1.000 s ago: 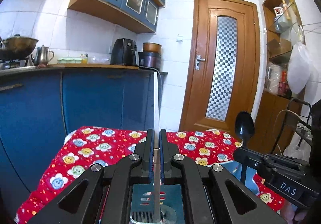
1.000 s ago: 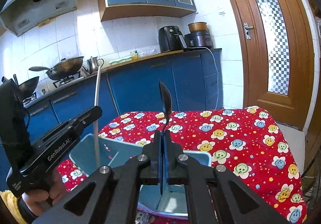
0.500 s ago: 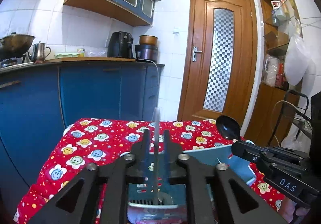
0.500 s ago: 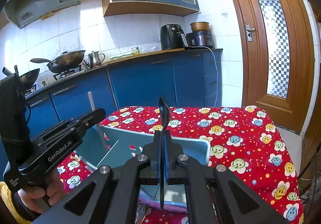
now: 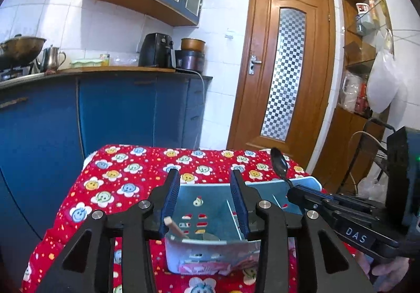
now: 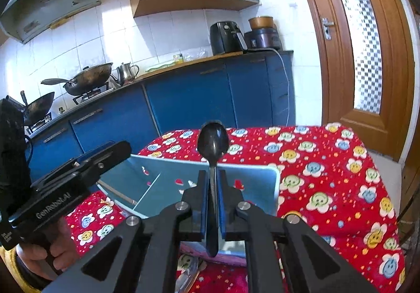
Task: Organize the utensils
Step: 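Open the left tool to drop the chopstick into the blue caddy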
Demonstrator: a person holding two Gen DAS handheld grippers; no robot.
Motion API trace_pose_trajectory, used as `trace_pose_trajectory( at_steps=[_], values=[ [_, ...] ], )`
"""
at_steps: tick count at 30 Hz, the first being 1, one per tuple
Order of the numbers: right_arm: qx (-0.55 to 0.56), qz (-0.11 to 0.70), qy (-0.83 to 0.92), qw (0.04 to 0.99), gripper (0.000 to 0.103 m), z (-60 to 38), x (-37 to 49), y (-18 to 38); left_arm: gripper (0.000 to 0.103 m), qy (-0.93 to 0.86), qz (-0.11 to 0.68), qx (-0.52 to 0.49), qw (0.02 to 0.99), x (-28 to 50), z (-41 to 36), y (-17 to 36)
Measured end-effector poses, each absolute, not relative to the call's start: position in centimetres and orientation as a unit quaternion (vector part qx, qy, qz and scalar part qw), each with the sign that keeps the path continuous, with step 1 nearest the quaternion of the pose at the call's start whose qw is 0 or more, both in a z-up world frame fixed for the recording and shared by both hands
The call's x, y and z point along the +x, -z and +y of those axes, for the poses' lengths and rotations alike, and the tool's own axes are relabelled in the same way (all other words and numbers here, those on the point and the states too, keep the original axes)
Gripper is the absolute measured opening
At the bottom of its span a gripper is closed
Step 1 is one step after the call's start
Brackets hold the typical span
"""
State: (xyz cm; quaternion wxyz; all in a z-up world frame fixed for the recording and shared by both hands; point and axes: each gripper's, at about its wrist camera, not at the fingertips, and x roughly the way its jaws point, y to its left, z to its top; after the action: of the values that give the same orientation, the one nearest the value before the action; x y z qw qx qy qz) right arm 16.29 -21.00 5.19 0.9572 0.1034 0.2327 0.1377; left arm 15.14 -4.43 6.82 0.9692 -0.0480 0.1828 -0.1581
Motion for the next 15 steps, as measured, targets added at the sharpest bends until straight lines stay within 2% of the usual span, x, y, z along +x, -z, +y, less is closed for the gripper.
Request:
trace_pose_trajectory(
  at_steps=[15],
  values=[
    [0.084, 0.275, -0.15, 0.946, 0.008, -21.2, 17.3, -6.7, 0.041, 0.156, 0.196, -0.049, 0.967, 13.5, -3.1, -7.0]
  ],
)
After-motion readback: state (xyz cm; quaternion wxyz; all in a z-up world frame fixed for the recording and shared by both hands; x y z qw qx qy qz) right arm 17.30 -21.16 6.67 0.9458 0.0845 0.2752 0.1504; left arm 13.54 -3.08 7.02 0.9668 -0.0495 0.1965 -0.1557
